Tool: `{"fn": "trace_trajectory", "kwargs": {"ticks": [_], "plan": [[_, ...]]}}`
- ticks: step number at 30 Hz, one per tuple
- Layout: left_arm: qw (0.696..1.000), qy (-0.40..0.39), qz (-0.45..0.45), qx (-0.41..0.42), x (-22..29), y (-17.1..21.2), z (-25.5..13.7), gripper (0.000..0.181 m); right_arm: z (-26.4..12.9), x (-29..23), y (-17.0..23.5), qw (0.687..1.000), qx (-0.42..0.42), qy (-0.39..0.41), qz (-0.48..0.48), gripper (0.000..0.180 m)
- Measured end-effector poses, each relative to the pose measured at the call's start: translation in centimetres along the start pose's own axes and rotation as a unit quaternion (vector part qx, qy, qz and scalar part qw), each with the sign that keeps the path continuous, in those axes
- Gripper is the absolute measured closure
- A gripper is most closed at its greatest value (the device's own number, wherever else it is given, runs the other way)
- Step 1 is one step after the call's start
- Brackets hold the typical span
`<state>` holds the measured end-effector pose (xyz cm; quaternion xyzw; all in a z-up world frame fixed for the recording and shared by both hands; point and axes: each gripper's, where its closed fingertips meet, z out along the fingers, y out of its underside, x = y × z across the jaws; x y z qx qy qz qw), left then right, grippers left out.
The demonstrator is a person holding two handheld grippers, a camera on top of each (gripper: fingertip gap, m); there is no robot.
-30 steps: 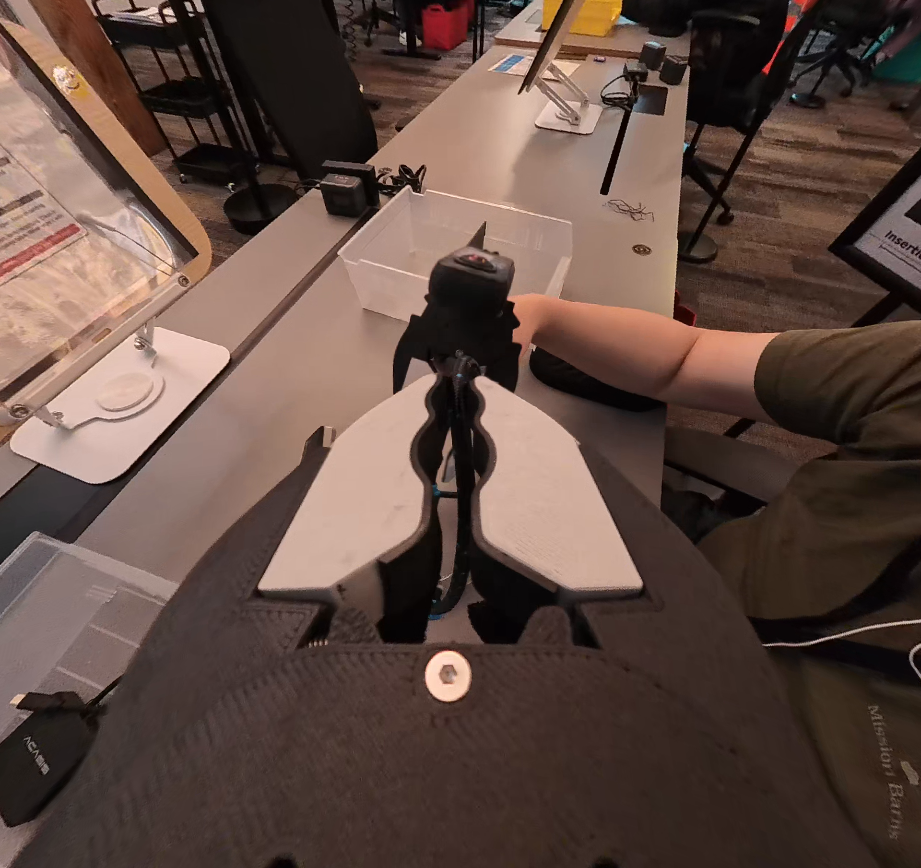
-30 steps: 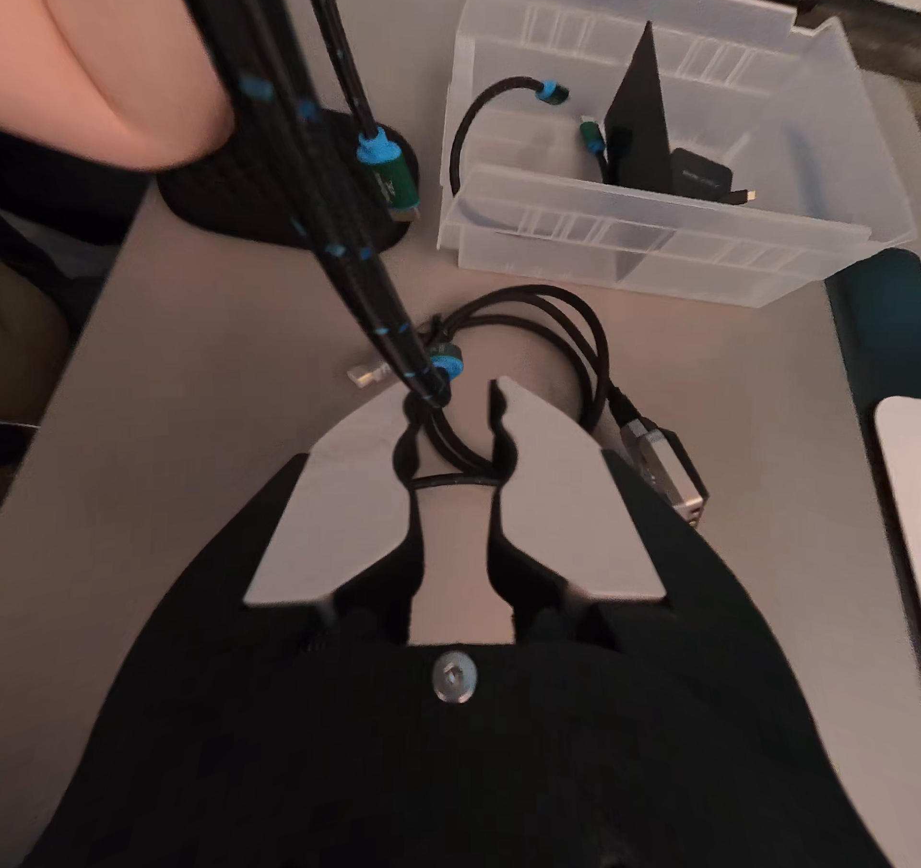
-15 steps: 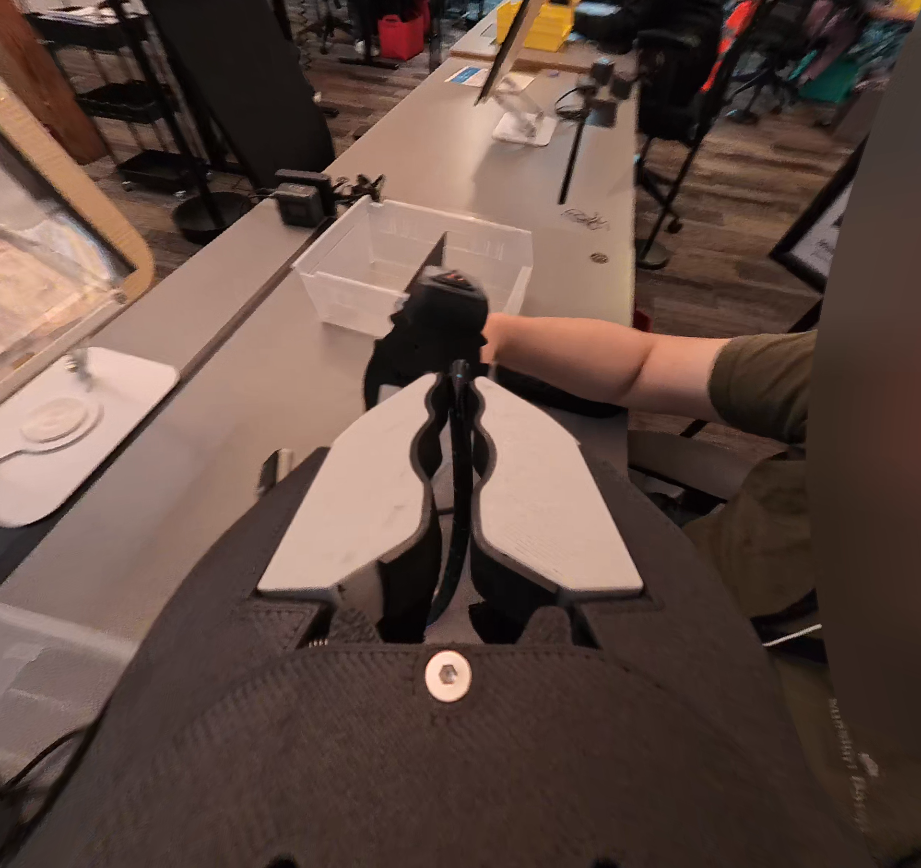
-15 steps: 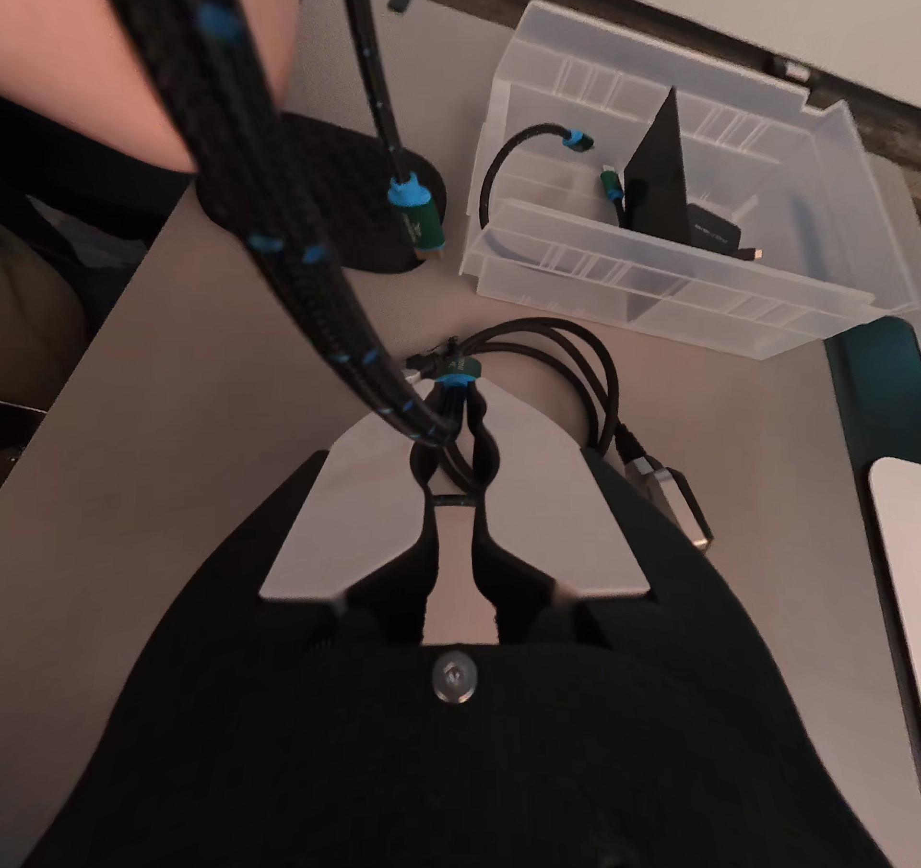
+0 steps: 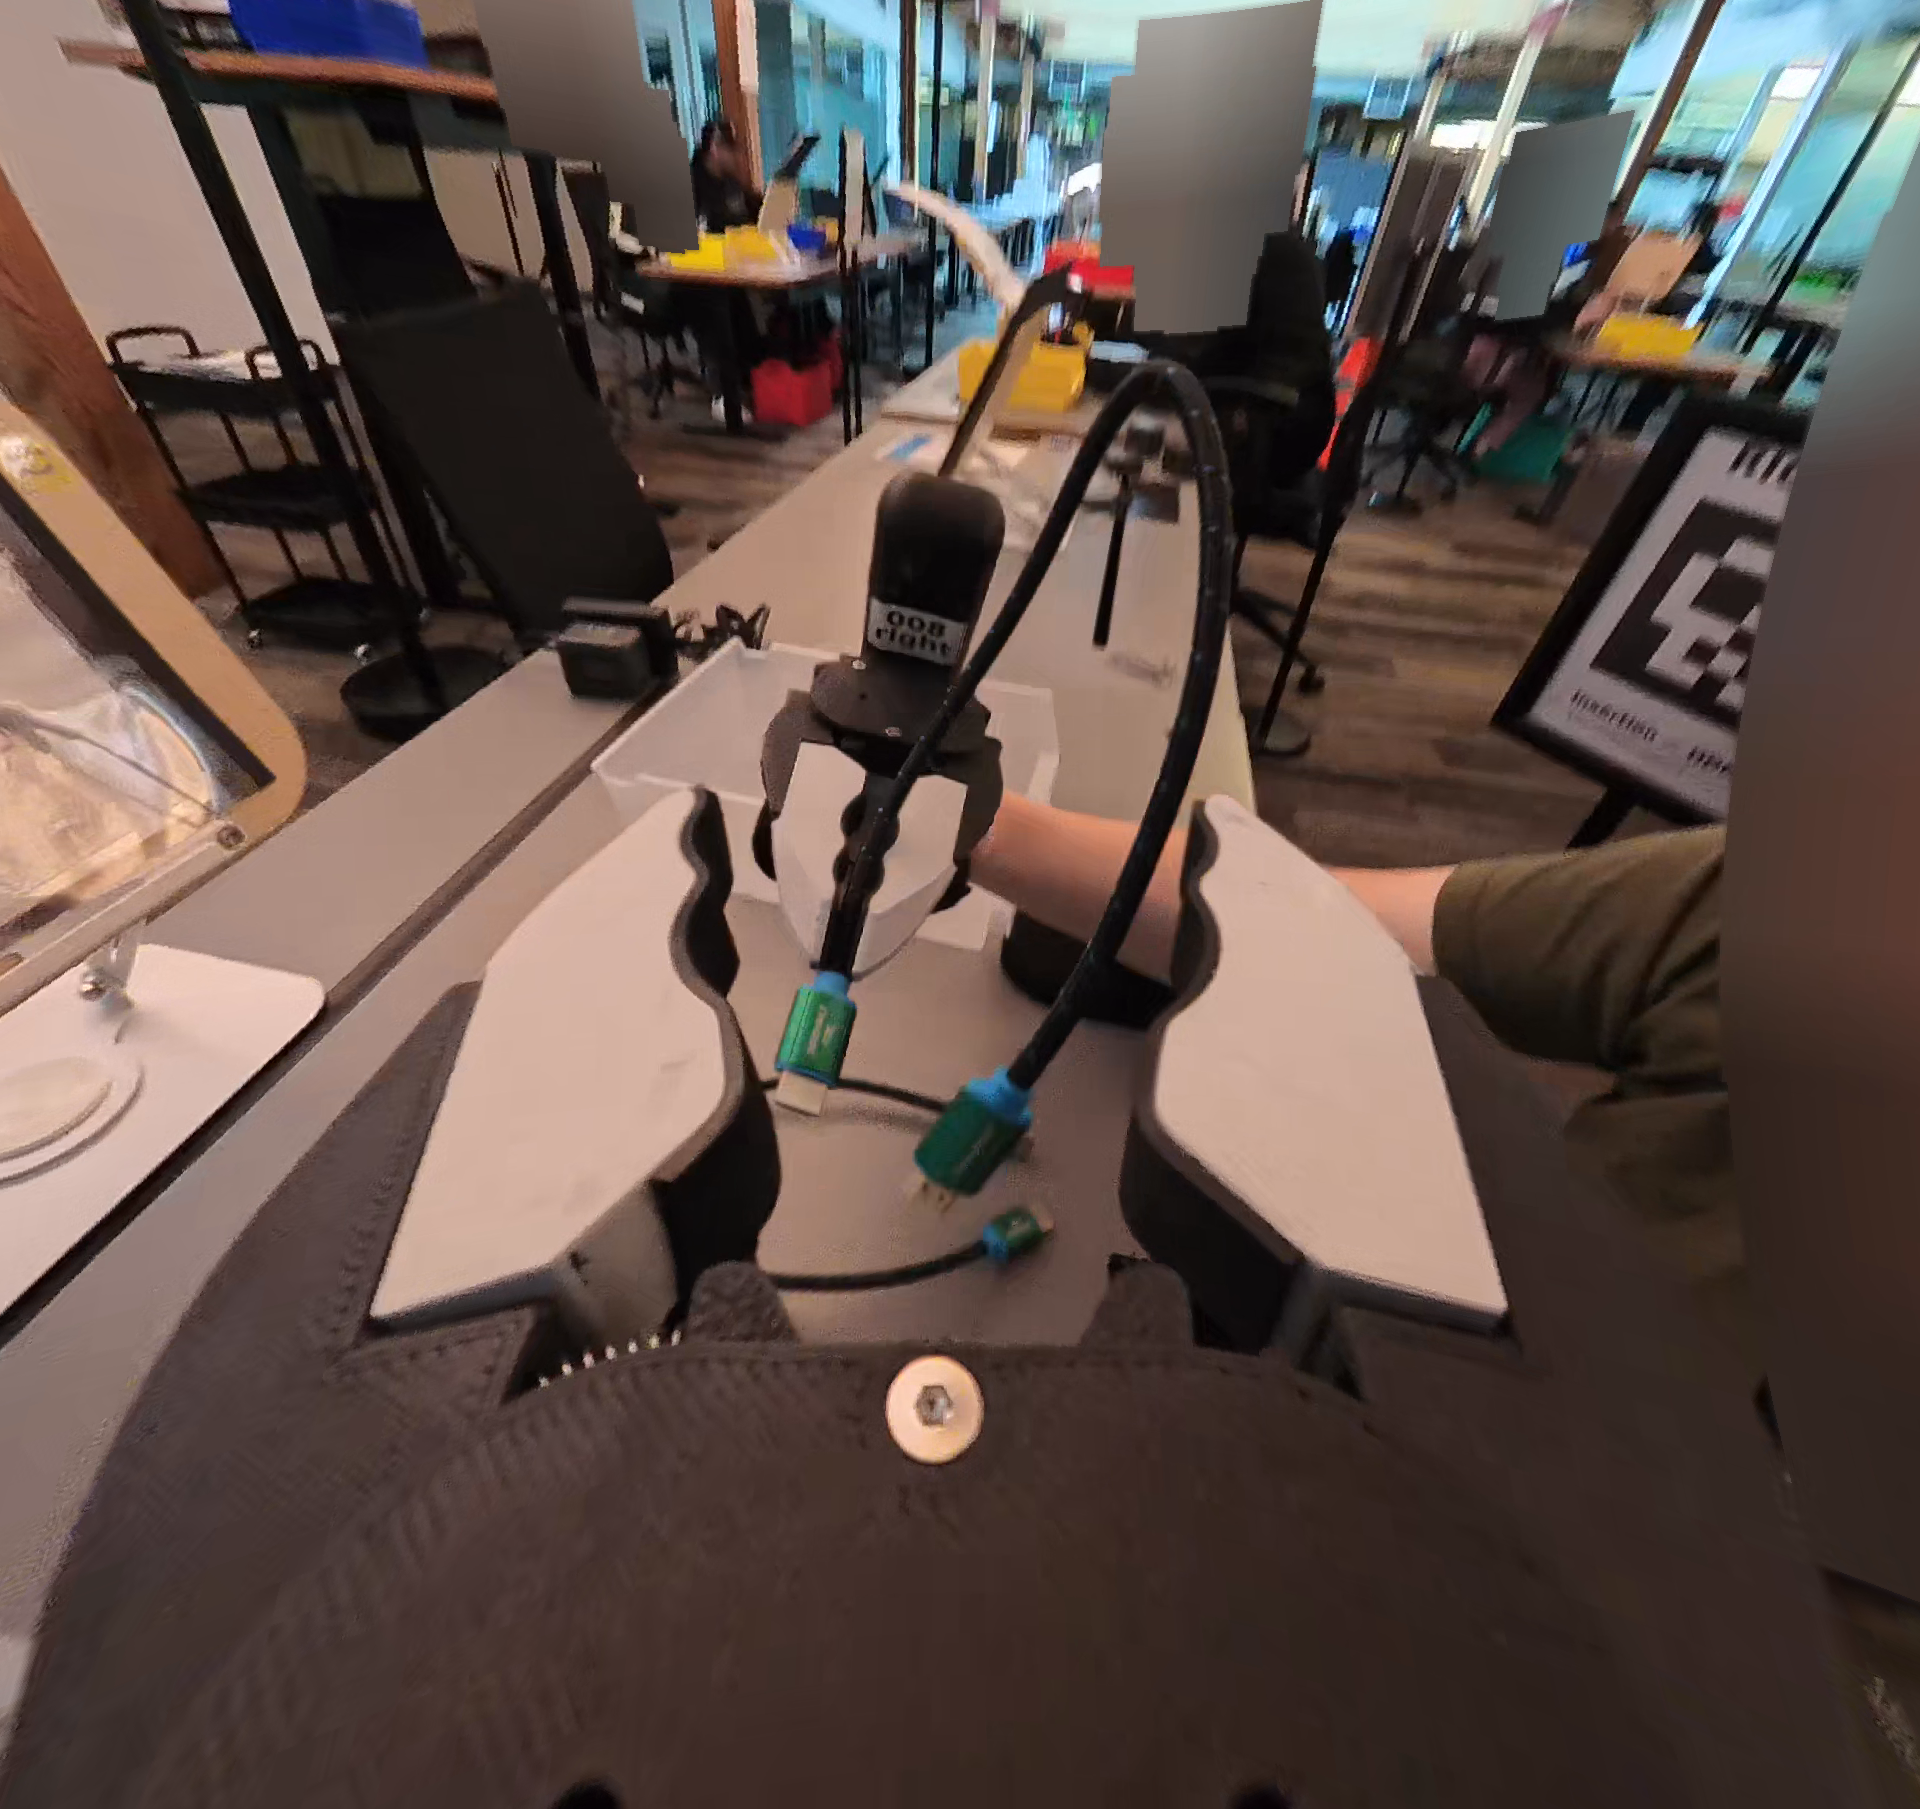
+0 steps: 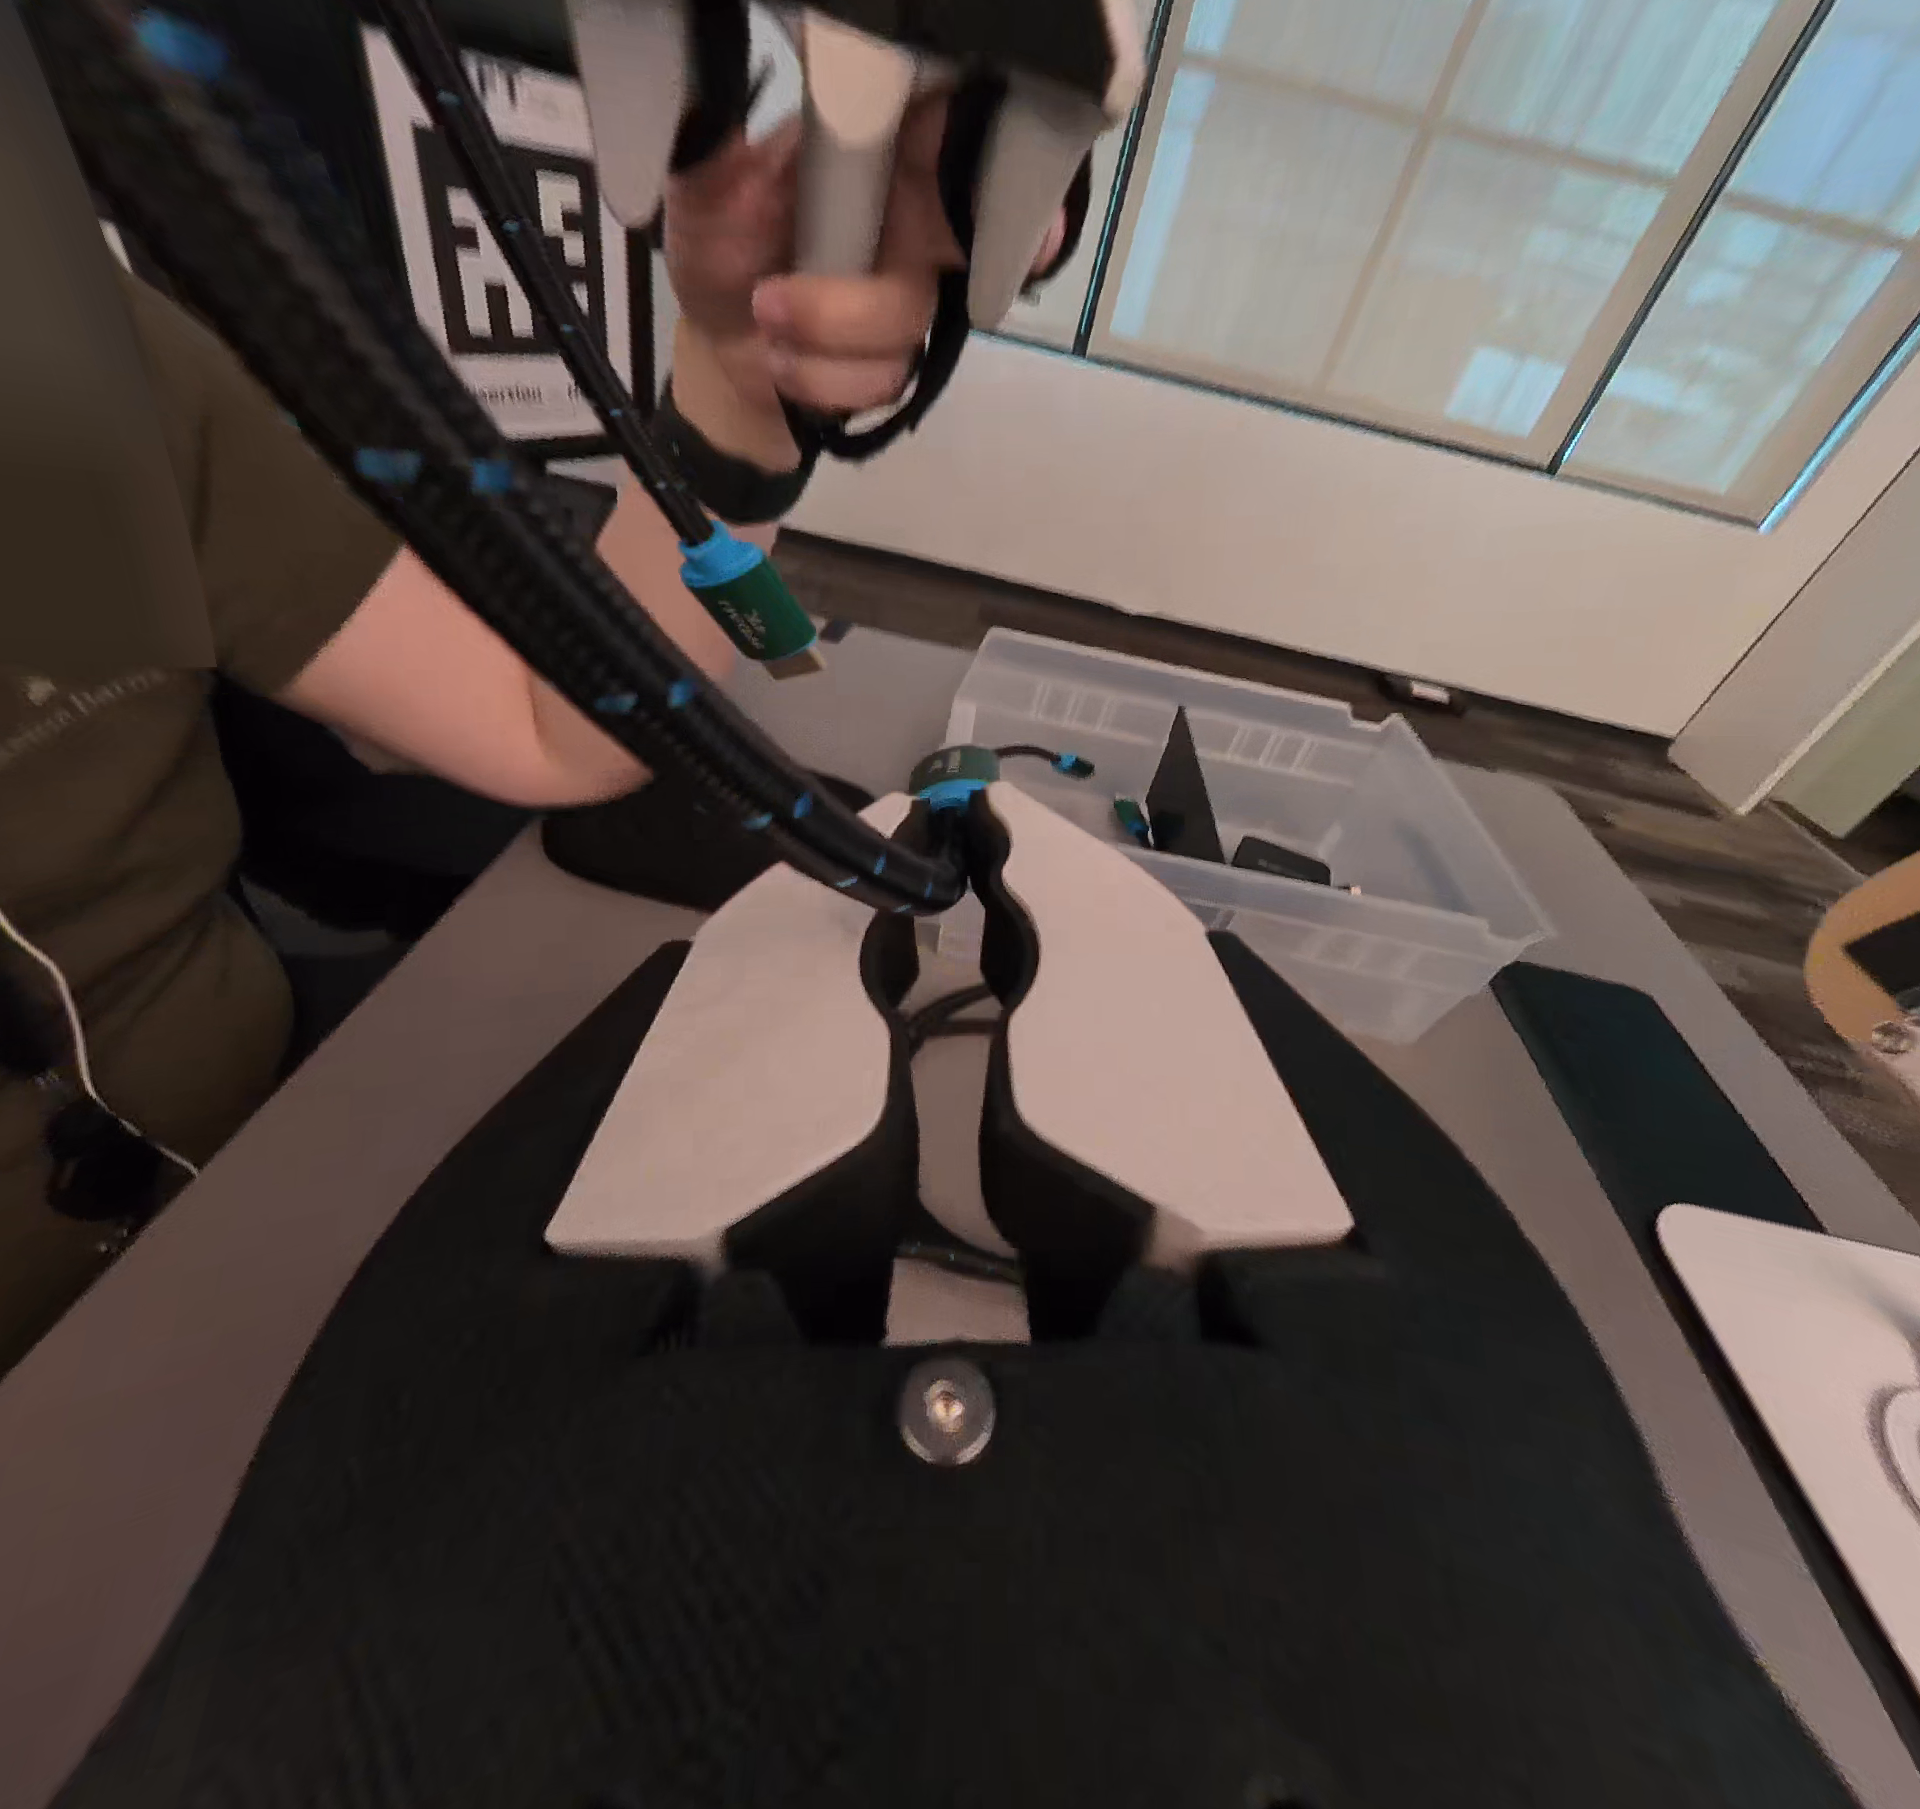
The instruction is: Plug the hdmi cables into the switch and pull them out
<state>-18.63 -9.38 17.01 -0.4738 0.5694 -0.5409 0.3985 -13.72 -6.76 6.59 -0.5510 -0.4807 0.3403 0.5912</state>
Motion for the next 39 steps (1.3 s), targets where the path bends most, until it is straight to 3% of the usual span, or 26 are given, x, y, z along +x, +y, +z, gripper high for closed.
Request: {"fn": "trace_trajectory", "kwargs": {"ticks": [3,7,17,23,28,34,39], "plan": [[0.999,-0.047,-0.009,0.022,-2.3,-0.1,-0.1,0.117,-1.7,0.4,-1.6,0.999,0.035,0.009,0.009,0.172],[0.994,-0.090,0.046,-0.038,-4.6,2.5,1.5,0.107,-3.2,0.5,-3.3,0.996,0.083,0.004,0.025,0.172],[0.993,-0.005,0.089,-0.081,-3.5,6.0,5.0,0.117,-3.2,-0.2,-3.7,0.998,0.069,0.000,-0.004,0.172],[0.980,-0.013,0.158,-0.118,-2.5,7.4,5.9,0.113,-3.6,-0.2,-4.0,0.998,0.063,0.010,-0.018,0.172],[0.969,-0.070,0.199,-0.126,-3.5,7.6,6.9,0.130,-3.7,-0.2,-4.3,0.997,0.076,0.007,-0.014,0.172],[0.974,-0.063,0.196,-0.096,-3.0,7.2,7.9,0.154,-3.4,-0.2,-4.2,0.997,0.079,0.007,-0.017,0.172],[0.973,-0.072,0.198,-0.096,-3.7,7.5,8.1,0.159,-3.4,0.2,-3.8,0.997,0.074,0.013,-0.013,0.172]]}}
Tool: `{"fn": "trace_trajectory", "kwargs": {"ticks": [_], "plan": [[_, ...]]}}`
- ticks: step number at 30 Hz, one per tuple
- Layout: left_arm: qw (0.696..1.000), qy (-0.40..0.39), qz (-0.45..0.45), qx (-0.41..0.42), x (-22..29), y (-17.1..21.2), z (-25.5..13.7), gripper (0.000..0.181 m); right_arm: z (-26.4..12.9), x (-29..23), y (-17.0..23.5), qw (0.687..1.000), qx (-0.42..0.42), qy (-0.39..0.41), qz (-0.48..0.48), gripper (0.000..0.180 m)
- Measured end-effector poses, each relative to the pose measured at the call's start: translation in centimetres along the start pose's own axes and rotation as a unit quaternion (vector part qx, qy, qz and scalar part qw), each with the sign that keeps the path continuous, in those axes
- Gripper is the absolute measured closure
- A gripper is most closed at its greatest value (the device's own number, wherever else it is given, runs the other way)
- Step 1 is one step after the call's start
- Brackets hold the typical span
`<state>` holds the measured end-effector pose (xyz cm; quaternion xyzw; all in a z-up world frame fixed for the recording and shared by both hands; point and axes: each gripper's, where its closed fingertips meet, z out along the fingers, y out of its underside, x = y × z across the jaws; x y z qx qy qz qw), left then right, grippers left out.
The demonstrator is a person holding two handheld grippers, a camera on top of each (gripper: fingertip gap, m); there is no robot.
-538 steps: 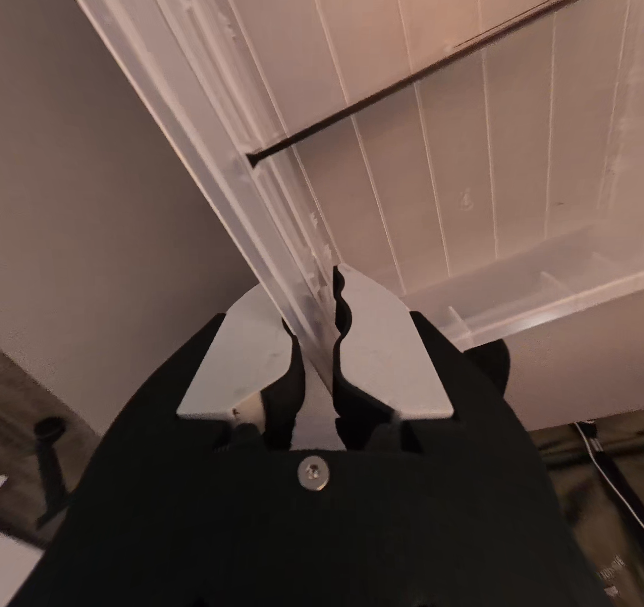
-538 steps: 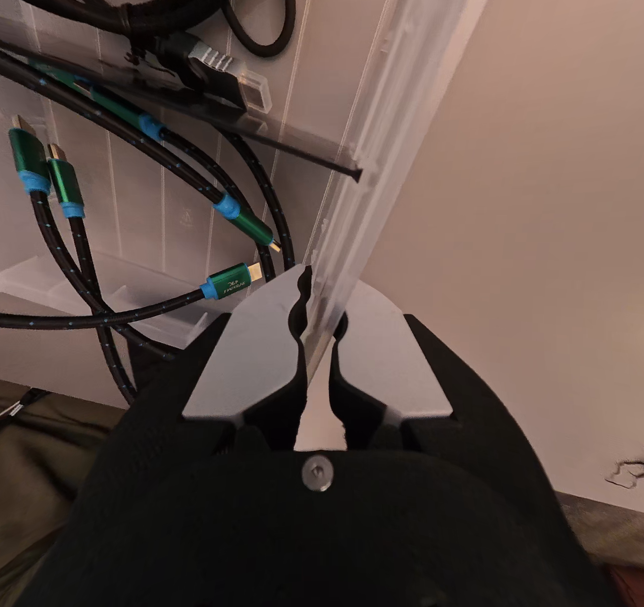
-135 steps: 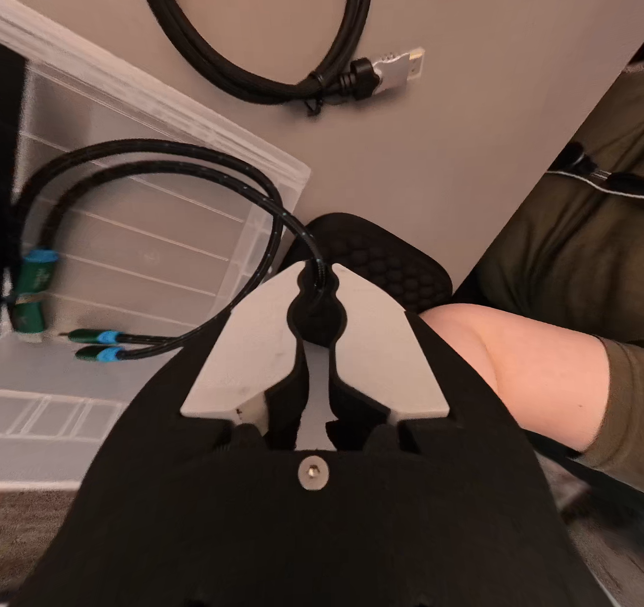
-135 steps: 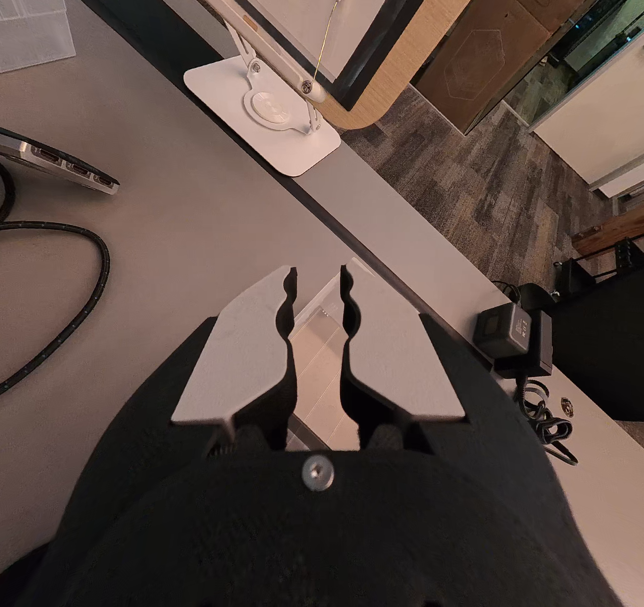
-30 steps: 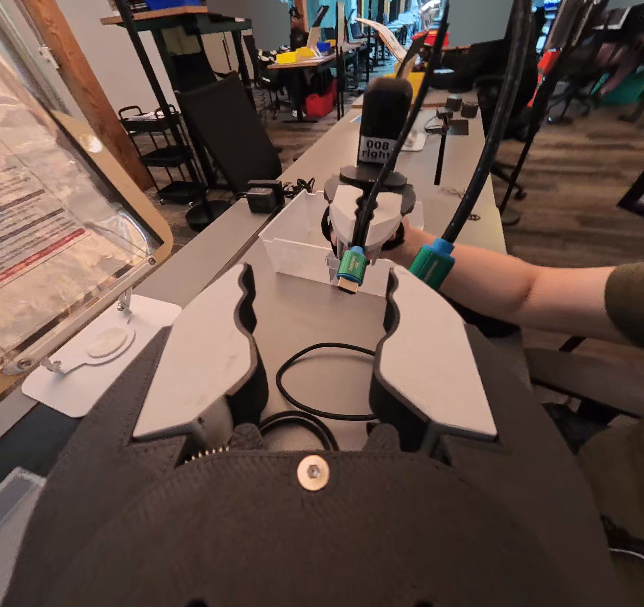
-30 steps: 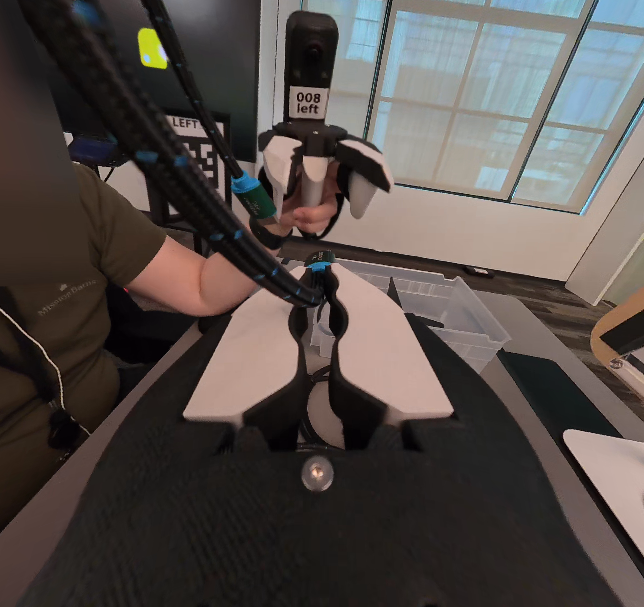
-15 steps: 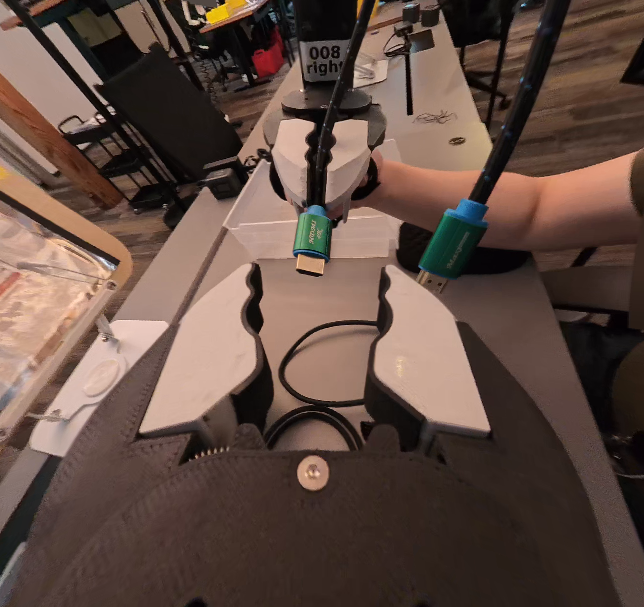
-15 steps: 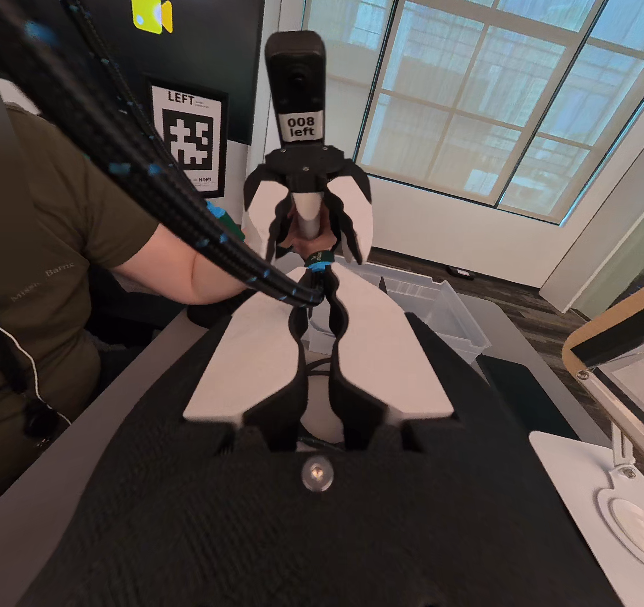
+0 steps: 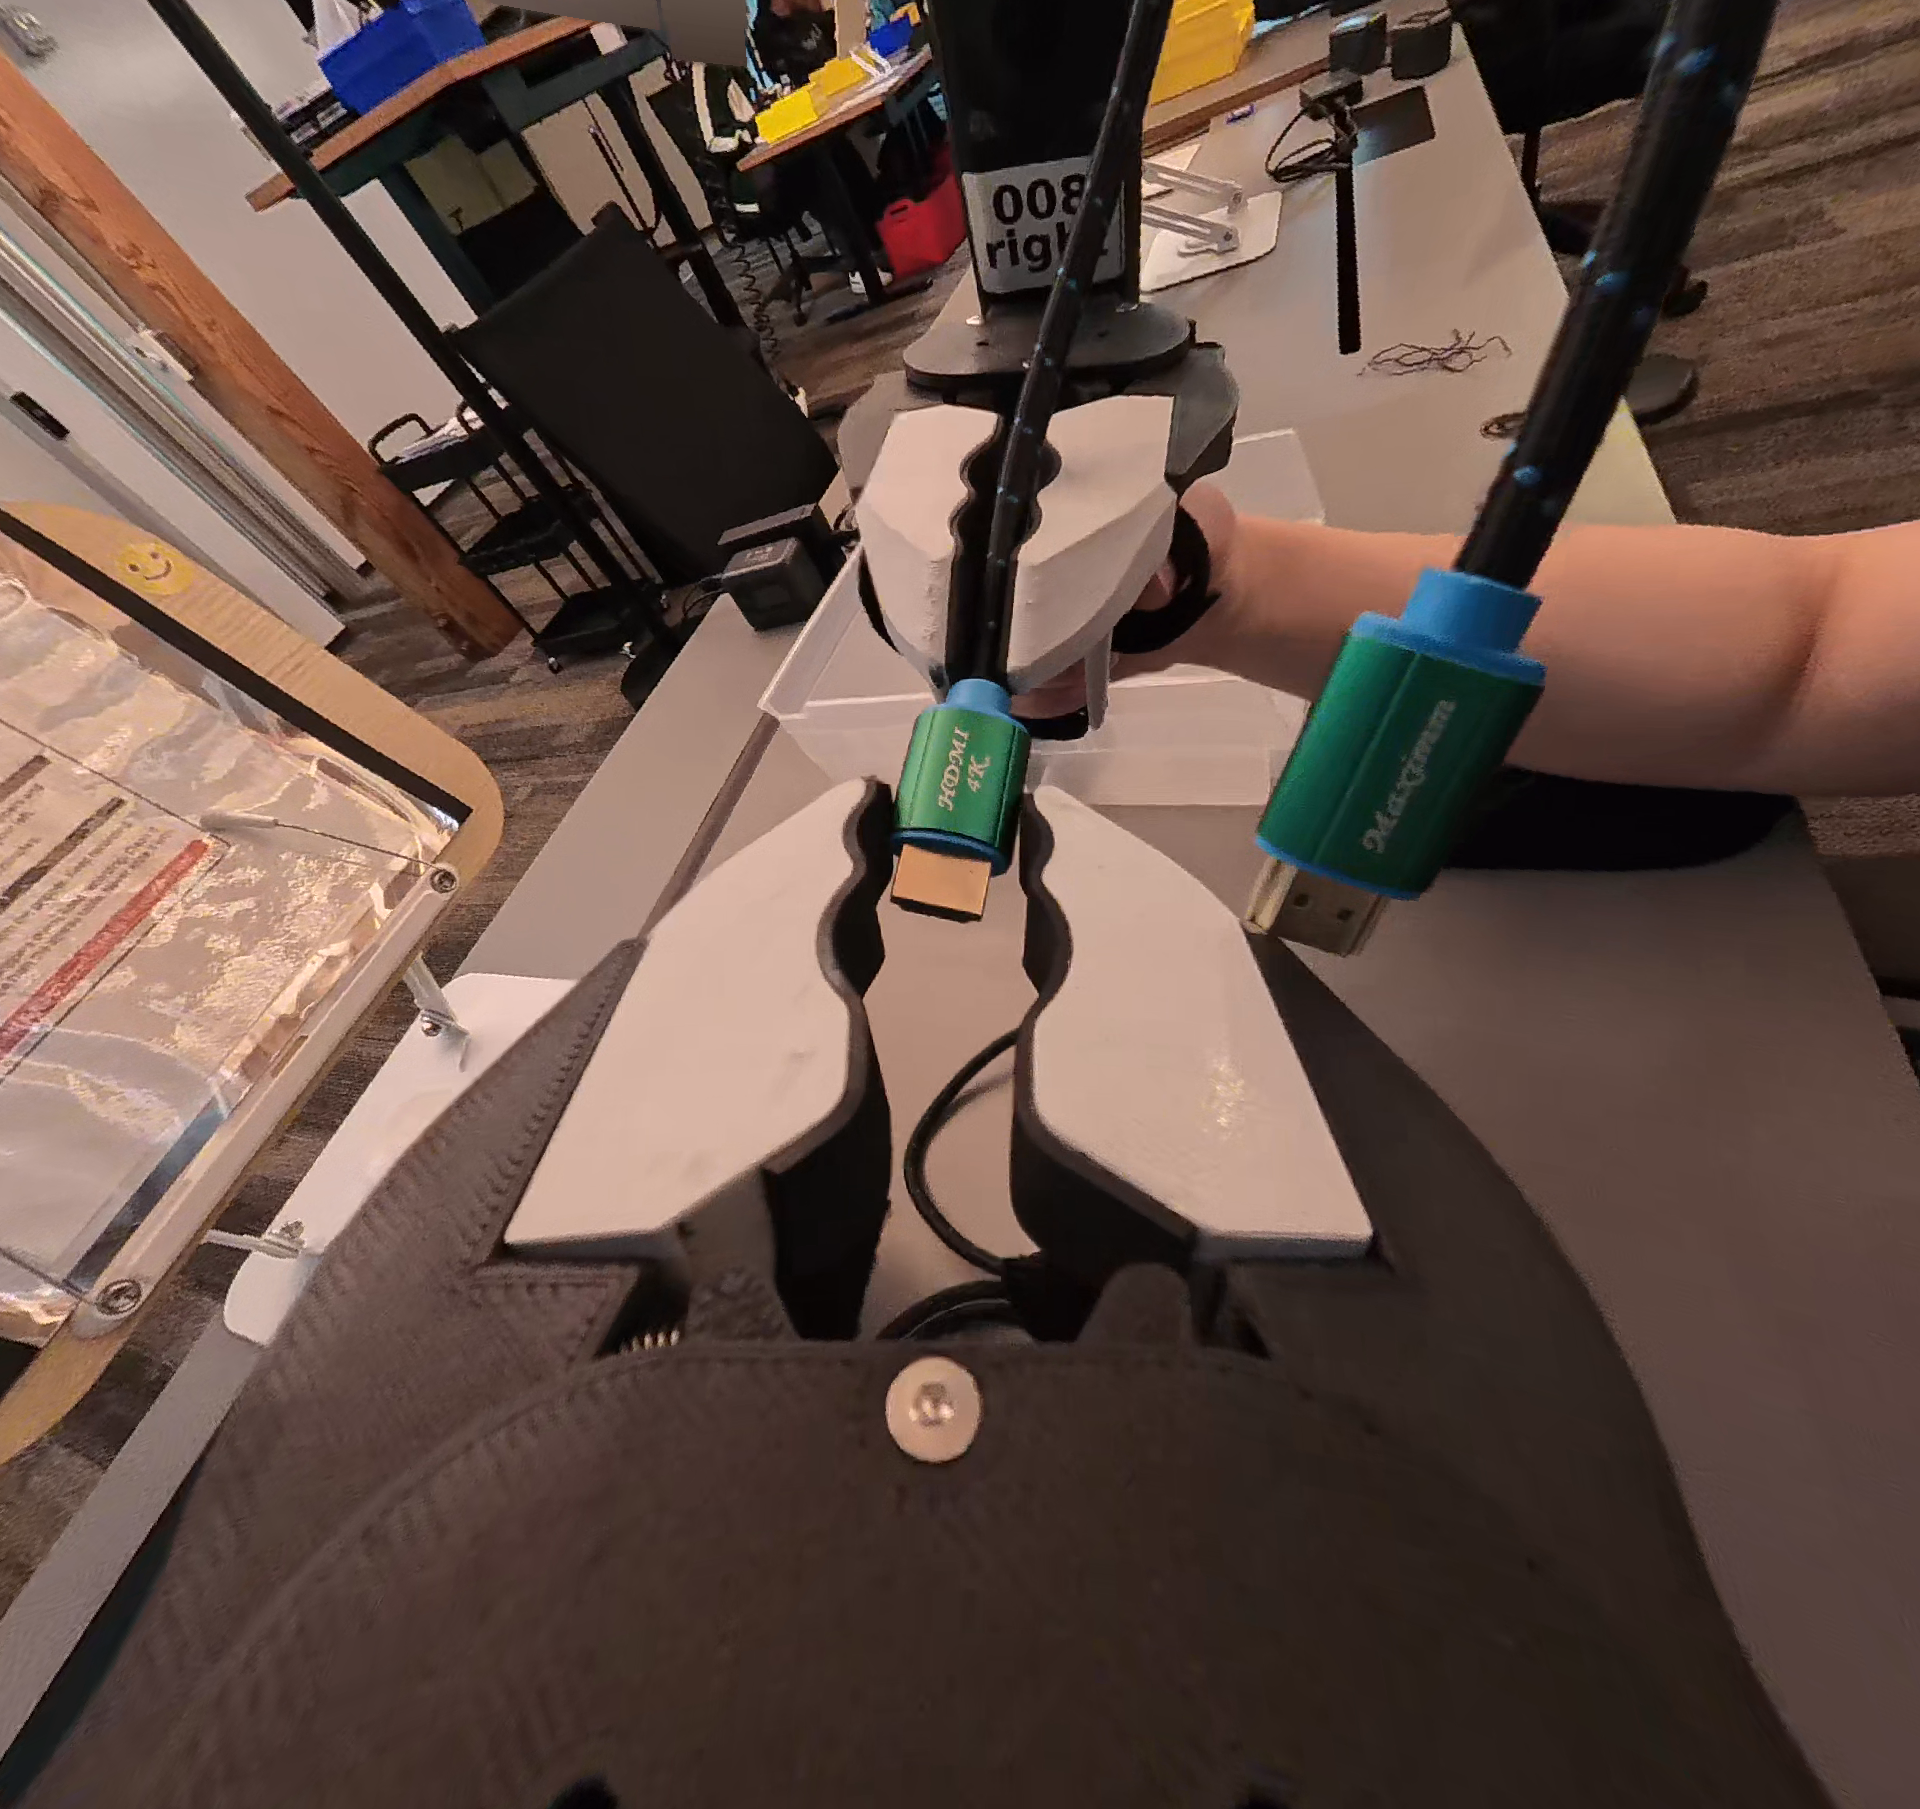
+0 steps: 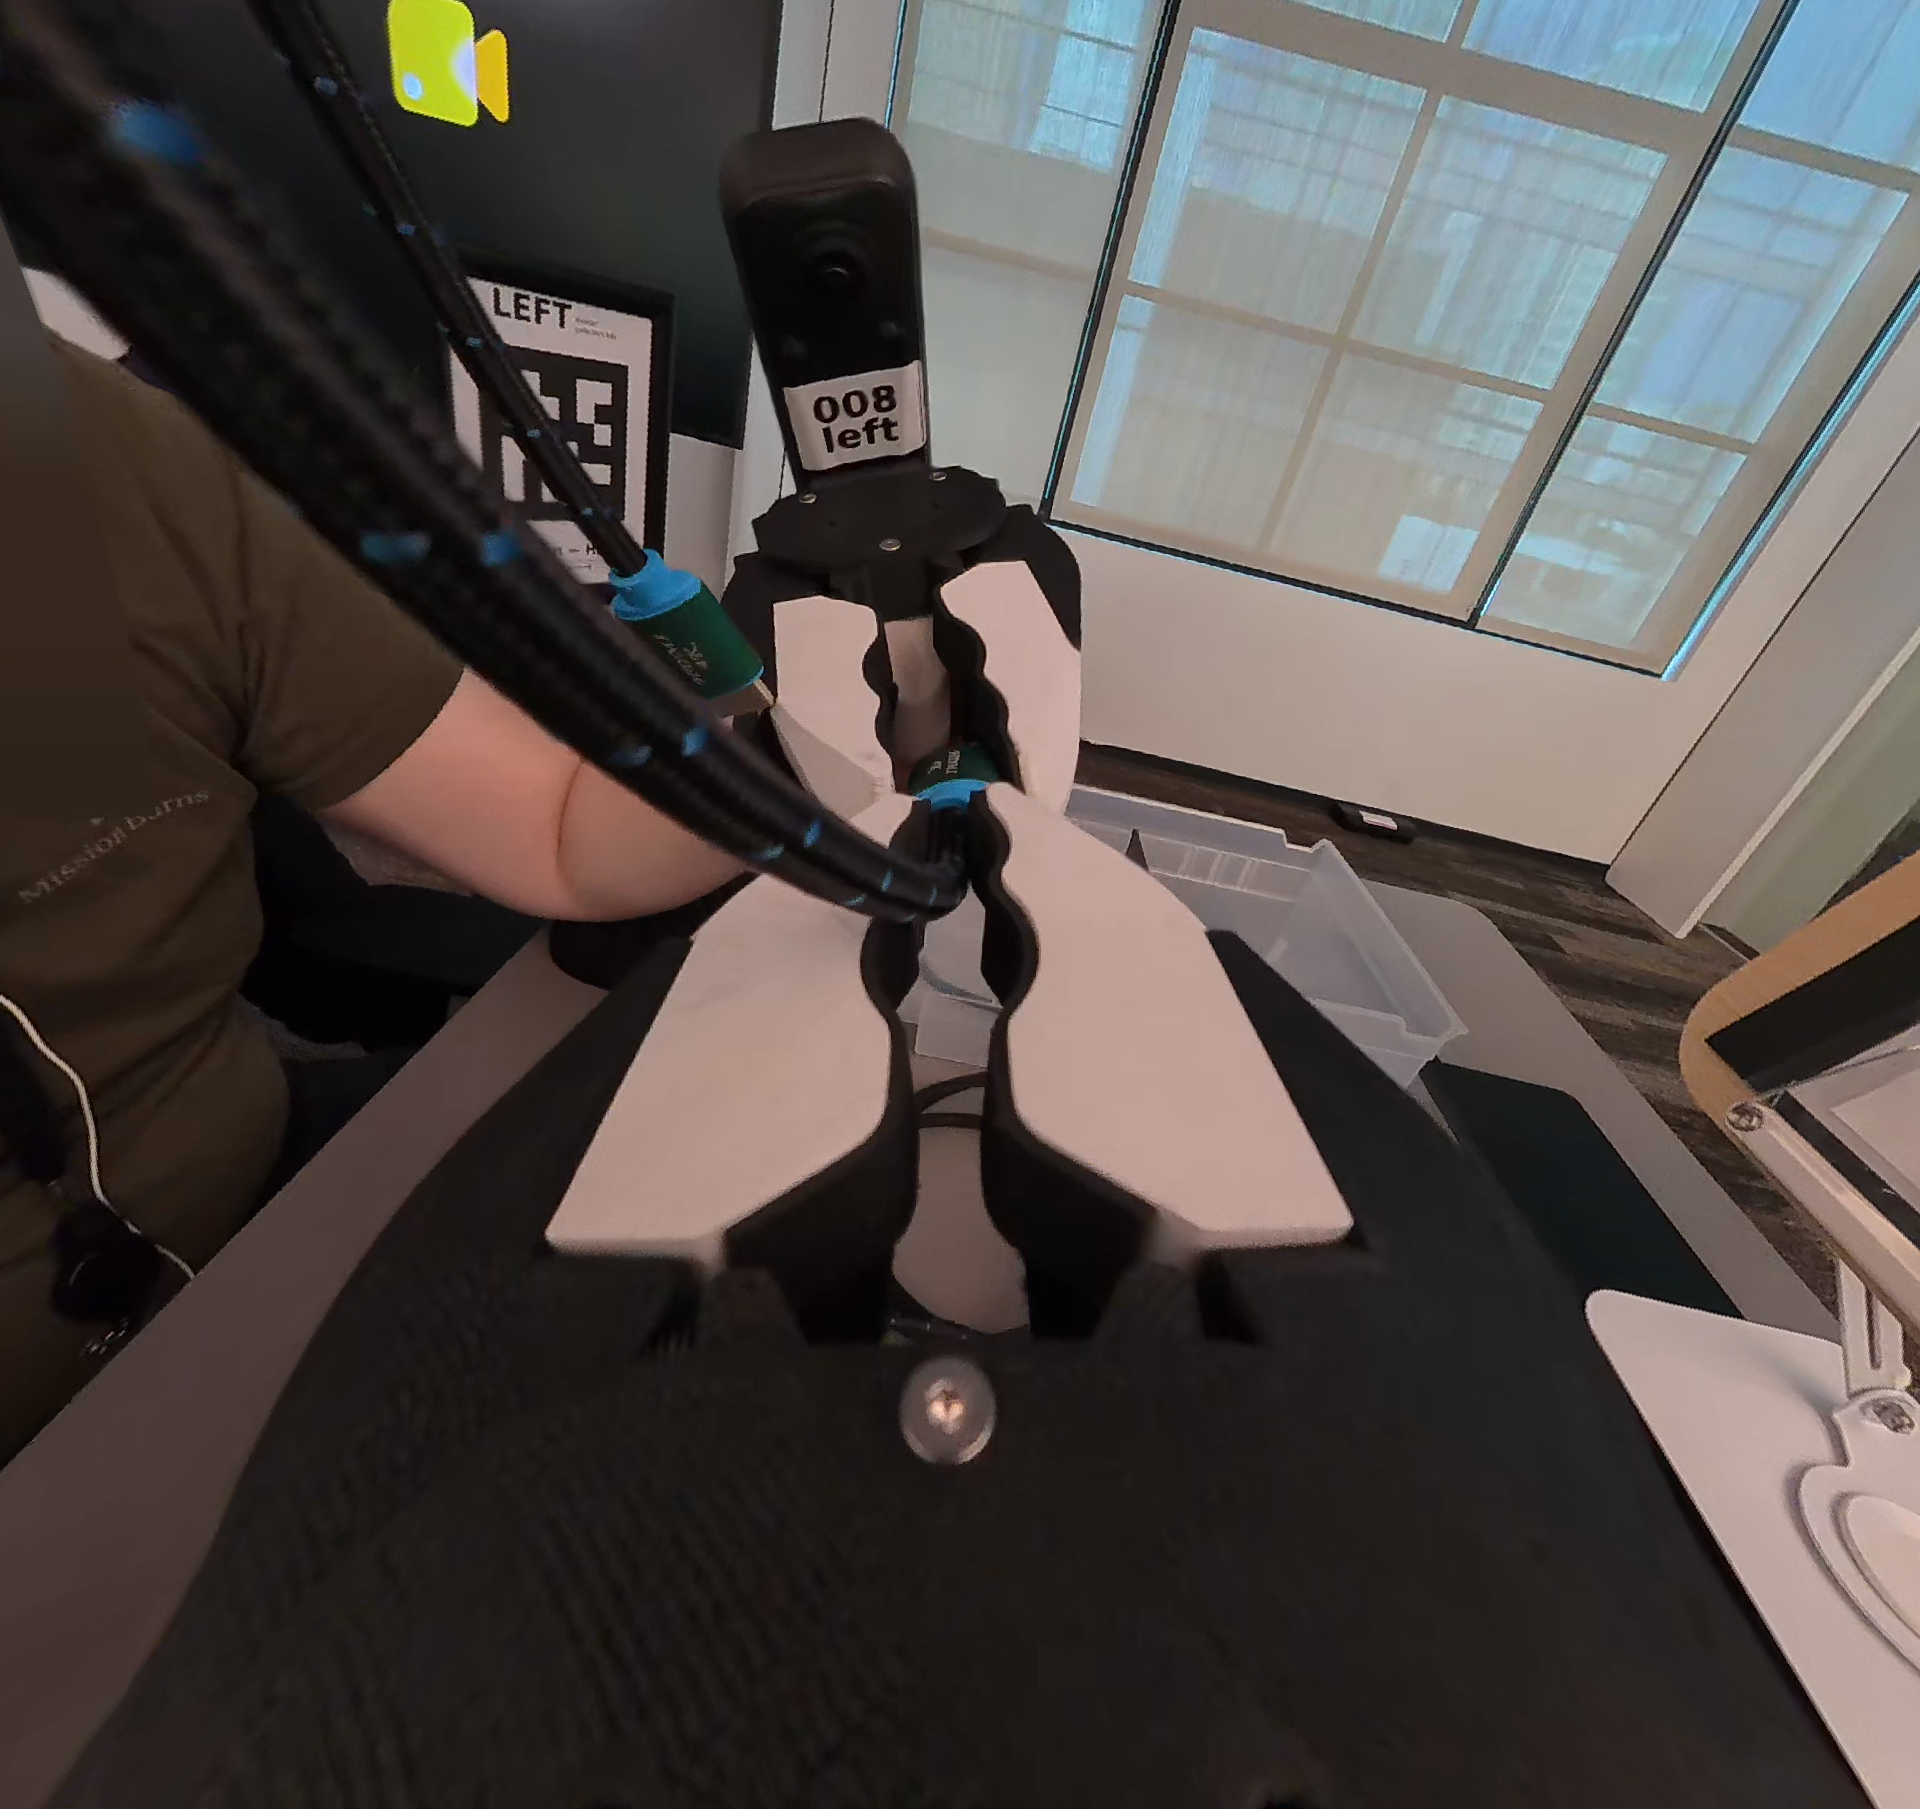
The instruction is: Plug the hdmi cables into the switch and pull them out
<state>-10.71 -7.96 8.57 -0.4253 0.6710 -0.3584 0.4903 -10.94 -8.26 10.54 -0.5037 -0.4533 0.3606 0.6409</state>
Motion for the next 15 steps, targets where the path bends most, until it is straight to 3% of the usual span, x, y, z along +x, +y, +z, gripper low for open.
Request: {"fn": "trace_trajectory", "kwargs": {"ticks": [15], "plan": [[0.998,0.022,-0.025,-0.060,0.1,1.8,0.4,0.159,-0.1,0.3,2.1,0.995,-0.078,0.025,-0.051,0.170]]}}
